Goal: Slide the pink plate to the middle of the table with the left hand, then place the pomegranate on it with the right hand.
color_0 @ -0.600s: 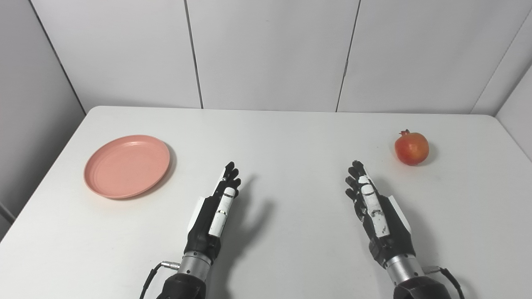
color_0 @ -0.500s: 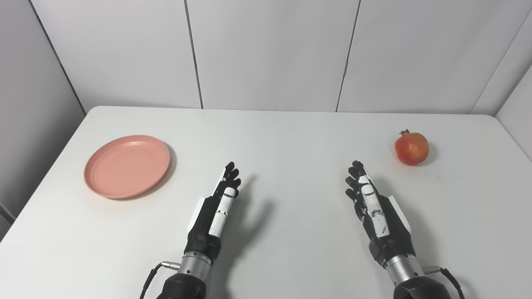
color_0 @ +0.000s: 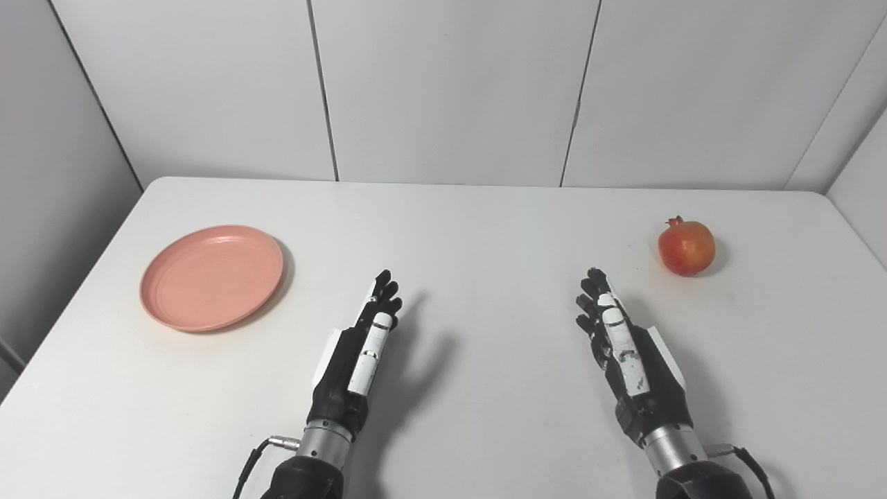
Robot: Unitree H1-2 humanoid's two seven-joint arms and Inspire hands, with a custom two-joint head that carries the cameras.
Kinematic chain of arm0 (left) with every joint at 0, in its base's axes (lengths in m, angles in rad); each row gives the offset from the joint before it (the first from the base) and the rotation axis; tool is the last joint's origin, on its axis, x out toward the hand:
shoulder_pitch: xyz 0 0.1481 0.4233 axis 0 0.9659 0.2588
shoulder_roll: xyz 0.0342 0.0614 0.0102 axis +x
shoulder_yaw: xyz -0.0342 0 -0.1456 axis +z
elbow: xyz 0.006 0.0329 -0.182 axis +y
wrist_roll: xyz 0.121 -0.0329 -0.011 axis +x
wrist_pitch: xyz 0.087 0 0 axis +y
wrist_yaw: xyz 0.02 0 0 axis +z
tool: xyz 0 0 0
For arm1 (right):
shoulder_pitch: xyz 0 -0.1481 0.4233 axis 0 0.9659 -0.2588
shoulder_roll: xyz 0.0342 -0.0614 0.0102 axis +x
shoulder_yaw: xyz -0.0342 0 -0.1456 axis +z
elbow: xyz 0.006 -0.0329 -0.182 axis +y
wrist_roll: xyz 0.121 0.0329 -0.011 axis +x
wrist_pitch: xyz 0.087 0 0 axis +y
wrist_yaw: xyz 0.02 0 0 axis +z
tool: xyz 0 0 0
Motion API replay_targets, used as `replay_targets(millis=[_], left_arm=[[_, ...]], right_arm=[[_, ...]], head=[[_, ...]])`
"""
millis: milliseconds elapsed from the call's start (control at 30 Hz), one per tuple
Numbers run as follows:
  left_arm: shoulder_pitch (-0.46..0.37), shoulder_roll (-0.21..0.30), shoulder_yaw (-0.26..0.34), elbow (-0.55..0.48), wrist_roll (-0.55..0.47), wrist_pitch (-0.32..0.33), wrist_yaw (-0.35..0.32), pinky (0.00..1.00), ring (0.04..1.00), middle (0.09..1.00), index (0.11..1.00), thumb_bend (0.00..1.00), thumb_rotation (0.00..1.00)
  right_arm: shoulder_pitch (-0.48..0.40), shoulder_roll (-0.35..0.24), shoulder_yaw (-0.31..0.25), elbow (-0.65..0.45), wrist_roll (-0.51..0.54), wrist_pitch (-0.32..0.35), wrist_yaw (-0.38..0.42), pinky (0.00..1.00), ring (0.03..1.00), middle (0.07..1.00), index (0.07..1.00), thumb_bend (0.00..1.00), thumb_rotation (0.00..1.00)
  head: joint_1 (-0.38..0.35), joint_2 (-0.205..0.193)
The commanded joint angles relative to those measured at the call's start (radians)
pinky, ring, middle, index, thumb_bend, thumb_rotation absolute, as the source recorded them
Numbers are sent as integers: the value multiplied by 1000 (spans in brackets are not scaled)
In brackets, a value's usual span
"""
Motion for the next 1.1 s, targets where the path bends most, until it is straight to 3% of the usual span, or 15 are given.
replay_targets(millis=[0, 700, 1067], left_arm=[[7, 2, 3, -18, -9, -35, 2, 978, 973, 995, 994, 415, 1000], [8, -1, -2, -14, 2, -41, 8, 971, 969, 992, 992, 397, 1000], [10, -42, -42, 14, 37, -26, 55, 955, 953, 978, 975, 384, 1000]], right_arm=[[-21, 2, -3, -17, 6, -55, 0, 1000, 1000, 1000, 1000, 197, 1000], [-19, 0, -5, -18, 8, -63, 3, 1000, 1000, 1000, 1000, 194, 1000], [-9, -42, -29, -13, 37, -91, 25, 1000, 1000, 1000, 1000, 198, 1000]], head=[[1, 0], [25, -12], [180, -64]])
